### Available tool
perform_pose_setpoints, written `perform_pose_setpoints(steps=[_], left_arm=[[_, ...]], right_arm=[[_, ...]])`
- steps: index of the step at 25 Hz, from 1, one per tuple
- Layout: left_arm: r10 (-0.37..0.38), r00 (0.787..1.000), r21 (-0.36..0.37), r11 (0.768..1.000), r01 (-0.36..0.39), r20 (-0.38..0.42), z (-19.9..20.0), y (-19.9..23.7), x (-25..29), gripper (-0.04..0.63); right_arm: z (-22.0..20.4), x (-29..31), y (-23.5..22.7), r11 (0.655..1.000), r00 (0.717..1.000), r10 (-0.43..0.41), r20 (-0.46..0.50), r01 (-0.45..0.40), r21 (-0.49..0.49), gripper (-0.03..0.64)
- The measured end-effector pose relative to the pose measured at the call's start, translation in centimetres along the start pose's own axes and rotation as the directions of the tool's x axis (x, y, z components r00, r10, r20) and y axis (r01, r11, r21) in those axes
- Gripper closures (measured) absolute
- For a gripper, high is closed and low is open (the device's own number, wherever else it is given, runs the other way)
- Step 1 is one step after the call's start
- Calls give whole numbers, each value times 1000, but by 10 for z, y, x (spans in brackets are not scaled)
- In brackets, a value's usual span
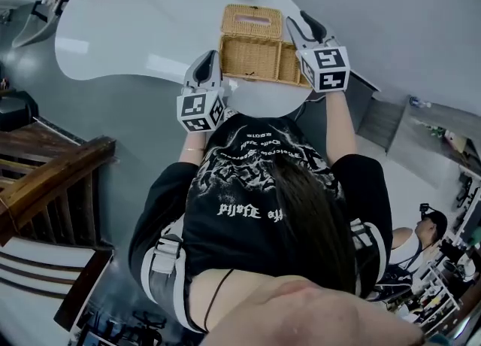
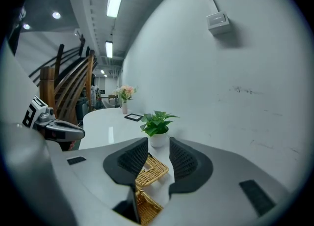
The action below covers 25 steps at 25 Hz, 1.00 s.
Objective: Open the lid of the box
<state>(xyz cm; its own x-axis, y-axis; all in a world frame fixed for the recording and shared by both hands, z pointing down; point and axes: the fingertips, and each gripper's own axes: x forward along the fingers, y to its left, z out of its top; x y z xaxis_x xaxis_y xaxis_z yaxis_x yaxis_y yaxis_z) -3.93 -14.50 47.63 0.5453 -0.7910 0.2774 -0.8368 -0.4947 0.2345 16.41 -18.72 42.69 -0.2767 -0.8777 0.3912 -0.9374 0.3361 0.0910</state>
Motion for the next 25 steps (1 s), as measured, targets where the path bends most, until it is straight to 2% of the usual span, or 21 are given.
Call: perform_pose_setpoints(steps=[8, 17, 22, 25], left_arm=[[-41, 999, 10, 999, 41, 10, 3, -7, -1, 566], [-60, 998, 9, 998, 60, 3, -4, -11, -9, 566], [-68, 998, 6, 998, 68, 1, -9, -17, -15, 566], [-74, 997, 9, 997, 74, -1, -12, -21, -21, 566]], right_arm=[[-18, -23, 21, 998, 999, -49, 18, 48, 47, 468], [-48, -40, 47, 993, 999, -51, 3, 50, 106, 479], [-63, -50, 60, 991, 999, -32, 4, 32, 126, 527], [-70, -56, 61, 990, 999, -53, 1, 53, 134, 565]])
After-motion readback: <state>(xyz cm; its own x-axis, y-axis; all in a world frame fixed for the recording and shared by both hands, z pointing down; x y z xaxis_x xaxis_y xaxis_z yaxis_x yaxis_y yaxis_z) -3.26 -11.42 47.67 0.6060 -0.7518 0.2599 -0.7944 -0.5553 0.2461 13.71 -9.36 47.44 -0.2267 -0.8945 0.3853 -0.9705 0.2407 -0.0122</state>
